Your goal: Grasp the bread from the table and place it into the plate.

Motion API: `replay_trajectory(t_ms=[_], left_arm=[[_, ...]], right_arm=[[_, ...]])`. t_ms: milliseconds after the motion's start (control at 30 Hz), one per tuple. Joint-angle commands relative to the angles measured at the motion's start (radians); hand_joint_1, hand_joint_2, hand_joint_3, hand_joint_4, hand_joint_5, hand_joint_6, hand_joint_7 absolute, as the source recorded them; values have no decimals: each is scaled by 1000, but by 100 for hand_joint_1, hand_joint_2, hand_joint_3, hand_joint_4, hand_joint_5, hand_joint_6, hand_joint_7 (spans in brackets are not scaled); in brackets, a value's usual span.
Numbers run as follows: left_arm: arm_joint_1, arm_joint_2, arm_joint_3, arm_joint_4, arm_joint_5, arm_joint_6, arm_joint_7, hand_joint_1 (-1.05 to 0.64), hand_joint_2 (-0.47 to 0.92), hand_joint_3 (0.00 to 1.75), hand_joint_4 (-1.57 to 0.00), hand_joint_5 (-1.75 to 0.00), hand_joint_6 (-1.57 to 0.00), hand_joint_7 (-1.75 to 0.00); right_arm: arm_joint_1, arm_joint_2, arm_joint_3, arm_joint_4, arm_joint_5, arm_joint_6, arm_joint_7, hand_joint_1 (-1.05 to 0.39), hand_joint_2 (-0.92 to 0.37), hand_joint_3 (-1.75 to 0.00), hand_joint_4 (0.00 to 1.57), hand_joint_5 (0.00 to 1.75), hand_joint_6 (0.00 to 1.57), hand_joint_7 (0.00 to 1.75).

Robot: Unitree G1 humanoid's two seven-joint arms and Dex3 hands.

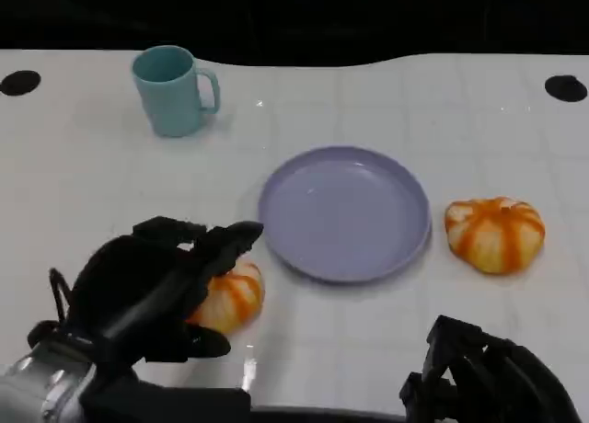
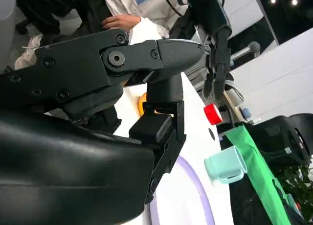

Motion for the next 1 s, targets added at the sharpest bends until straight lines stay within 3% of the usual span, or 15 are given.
replay_trajectory(t_ms=[33,333,733,1000], left_arm=[[-43,-3,-48,44,100,88,-26,-64,82,1,-33,-19,-25,0],[-162,-39,-159,227,214,221,-72,-66,85,1,-34,-13,-26,0],[-283,-74,-229,480,145,235,-24,-69,87,1,-38,-9,-27,0],[-345,-95,-264,661,74,241,12,-60,88,0,-41,-8,-31,-2]], right_arm=[[3,-9,-2,-15,3,5,-5,-70,-92,-24,85,162,76,133],[4,-10,-2,-13,4,0,-1,-70,-92,-25,85,161,76,133],[13,-11,5,-29,-6,-2,-14,-71,-92,-24,86,160,77,133],[15,-11,6,-30,-6,-5,-13,-71,-92,-25,86,160,76,133]])
